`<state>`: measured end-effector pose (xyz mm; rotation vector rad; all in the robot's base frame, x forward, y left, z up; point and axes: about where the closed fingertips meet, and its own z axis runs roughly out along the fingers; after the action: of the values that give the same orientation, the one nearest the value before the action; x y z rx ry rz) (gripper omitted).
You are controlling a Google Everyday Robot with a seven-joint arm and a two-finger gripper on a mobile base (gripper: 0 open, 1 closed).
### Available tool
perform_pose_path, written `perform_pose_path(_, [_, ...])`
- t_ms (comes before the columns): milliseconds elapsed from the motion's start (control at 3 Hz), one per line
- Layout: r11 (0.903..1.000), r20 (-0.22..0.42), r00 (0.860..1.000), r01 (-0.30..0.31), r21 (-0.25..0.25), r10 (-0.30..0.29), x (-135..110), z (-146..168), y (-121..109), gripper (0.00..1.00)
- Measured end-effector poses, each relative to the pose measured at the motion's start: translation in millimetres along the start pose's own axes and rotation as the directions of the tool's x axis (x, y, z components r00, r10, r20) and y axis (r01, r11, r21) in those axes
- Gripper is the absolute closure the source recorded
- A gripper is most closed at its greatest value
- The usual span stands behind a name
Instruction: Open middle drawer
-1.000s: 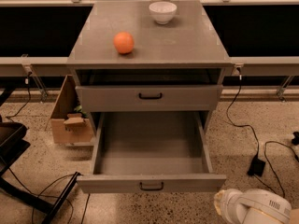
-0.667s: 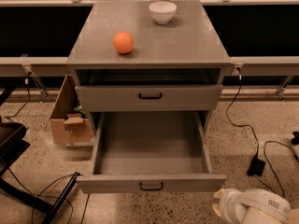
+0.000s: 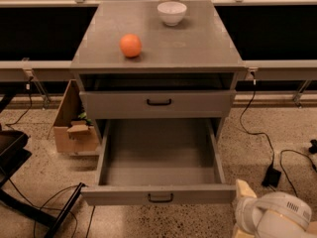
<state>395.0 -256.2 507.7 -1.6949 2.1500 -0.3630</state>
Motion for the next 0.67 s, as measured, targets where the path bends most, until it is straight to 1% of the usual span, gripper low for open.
perform_pose_path(333, [0.9963, -0.098, 0.992, 0.085, 0.013, -0.083, 10, -39, -42, 0.0])
perform_pose_path(667, [0.993, -0.198, 0.976, 0.105, 0.053, -0.093, 14, -100, -111, 0.0])
